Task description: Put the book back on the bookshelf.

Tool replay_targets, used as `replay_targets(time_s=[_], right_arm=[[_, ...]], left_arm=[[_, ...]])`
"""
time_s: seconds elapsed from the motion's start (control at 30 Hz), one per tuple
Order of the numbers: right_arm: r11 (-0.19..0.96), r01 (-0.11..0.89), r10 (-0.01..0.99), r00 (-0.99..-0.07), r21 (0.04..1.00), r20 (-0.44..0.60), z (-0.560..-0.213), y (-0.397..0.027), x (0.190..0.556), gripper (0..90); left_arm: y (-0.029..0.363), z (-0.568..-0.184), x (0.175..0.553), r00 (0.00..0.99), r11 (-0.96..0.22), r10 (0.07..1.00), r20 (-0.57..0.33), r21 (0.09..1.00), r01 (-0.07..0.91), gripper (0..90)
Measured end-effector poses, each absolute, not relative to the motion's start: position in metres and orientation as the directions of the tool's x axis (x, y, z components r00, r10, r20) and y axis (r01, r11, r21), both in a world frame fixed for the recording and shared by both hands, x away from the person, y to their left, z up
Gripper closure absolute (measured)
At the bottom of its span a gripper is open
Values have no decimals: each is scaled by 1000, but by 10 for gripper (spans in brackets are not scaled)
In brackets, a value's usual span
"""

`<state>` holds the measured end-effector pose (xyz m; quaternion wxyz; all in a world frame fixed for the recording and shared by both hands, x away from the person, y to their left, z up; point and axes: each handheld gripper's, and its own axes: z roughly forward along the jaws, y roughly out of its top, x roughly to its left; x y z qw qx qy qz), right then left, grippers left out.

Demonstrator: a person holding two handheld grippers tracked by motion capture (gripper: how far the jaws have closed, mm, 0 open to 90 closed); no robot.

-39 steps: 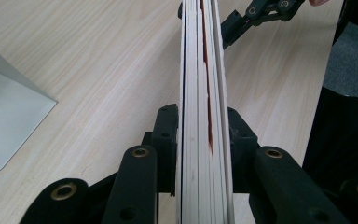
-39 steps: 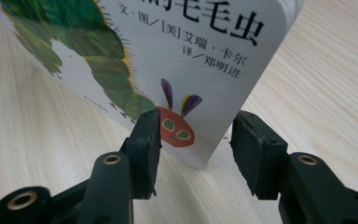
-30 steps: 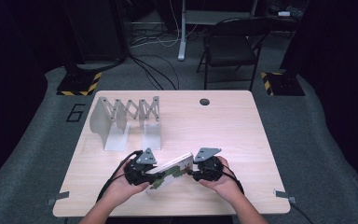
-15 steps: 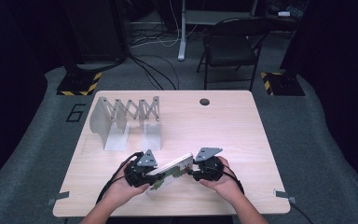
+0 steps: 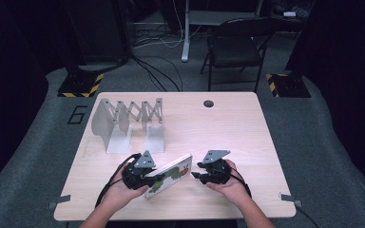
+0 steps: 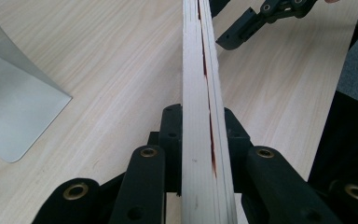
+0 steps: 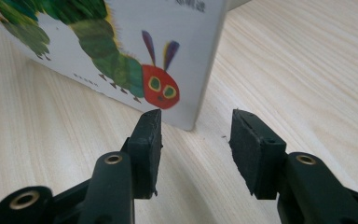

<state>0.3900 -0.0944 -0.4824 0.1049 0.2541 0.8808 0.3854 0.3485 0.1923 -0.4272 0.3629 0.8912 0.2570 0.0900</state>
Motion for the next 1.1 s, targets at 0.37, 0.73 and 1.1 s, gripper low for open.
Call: replay_targets(time_s=[0.37,0.73,1.1], right_arm=[[560,403,553,-833,724,36,-487,-101,393,540],[561,407,552,-833,721,40,-489,-100,393,540],[550,405,557,-830,730,40,-489,-103,394,538]], left_arm=[[207,-421,349,821,-558,569,-37,716,420,757],[232,-411,351,789,-525,614,-35,728,441,757],[261,-402,350,749,-497,662,-28,733,466,757]])
